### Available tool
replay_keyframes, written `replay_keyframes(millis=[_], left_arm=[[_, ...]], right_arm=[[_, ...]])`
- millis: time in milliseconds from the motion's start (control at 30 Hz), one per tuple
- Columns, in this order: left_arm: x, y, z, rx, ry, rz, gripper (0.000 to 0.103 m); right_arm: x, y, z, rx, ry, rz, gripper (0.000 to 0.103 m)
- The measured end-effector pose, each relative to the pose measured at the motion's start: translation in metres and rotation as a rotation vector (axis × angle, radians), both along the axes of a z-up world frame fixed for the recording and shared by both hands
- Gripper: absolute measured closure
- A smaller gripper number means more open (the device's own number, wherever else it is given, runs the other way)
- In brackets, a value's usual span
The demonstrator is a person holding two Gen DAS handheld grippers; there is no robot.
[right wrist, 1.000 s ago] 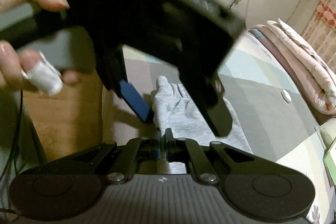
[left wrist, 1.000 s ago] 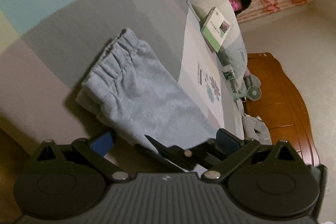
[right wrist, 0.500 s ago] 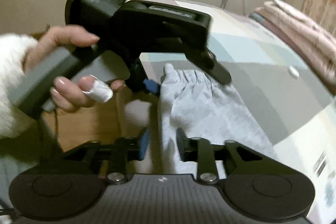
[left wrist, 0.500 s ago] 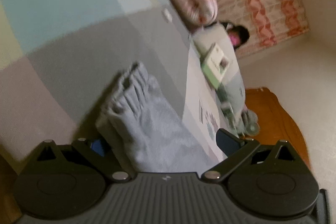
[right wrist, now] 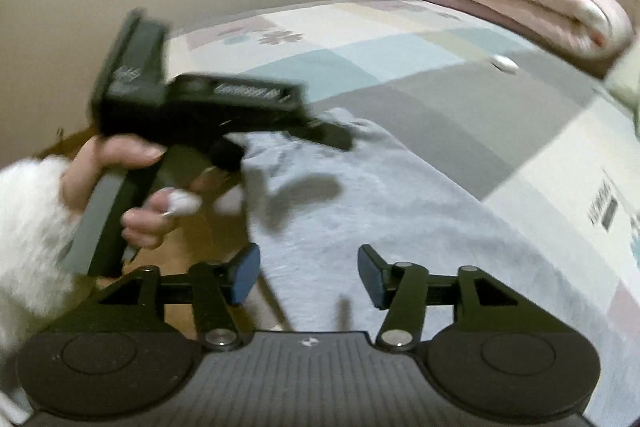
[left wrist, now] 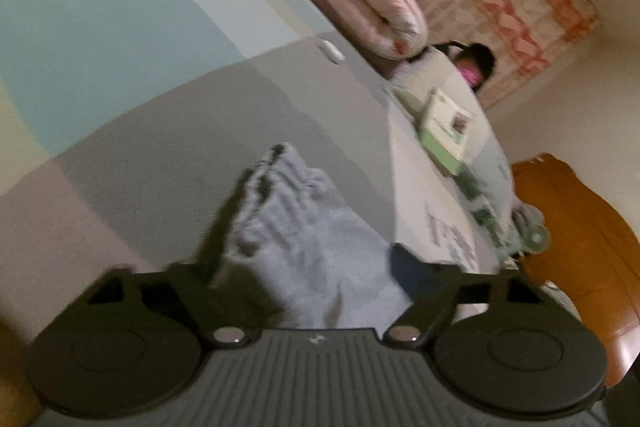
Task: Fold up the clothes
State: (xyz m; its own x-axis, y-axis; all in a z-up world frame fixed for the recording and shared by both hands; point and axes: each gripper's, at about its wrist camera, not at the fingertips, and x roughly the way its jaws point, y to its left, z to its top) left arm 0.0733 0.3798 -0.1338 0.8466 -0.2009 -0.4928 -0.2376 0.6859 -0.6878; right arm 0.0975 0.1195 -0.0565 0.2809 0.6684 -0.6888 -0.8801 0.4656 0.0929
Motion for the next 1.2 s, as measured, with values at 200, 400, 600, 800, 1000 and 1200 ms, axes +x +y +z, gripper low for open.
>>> replay_keyframes(millis=[200, 400, 600, 800, 1000, 1200], left_arm=[[-0.003, -0.002, 0.0, 0.113, 0.033, -0.003, 0.073], [-0.008, 0.002, 0.007, 0.125, 0.016, -0.028, 0.076], [-0.008, -0.001, 0.008, 0.165, 0.009, -0.042, 0.076], [-0.01, 0.003, 0.001, 0.152, 0.003, -0.042, 0.075], [-0.009, 0.003, 0.0, 0.168, -0.001, -0.046, 0.075], [-0.01, 0.002, -0.001, 0.167, -0.008, -0.044, 0.075]], right_arm=[[0.039, -0.009, -0.009, 0.056, 0.173, -0.129, 0.035], [0.076, -0.011, -0.021, 0.111, 0.351, -0.185, 0.029], [0.114, -0.005, -0.038, 0.158, 0.599, -0.239, 0.019], [0.14, -0.005, -0.038, 0.184, 0.581, -0.393, 0.017], [0.142, -0.014, -0.034, 0.226, 0.641, -0.469, 0.017], [0.132, -0.016, -0.036, 0.199, 0.638, -0.531, 0.017]])
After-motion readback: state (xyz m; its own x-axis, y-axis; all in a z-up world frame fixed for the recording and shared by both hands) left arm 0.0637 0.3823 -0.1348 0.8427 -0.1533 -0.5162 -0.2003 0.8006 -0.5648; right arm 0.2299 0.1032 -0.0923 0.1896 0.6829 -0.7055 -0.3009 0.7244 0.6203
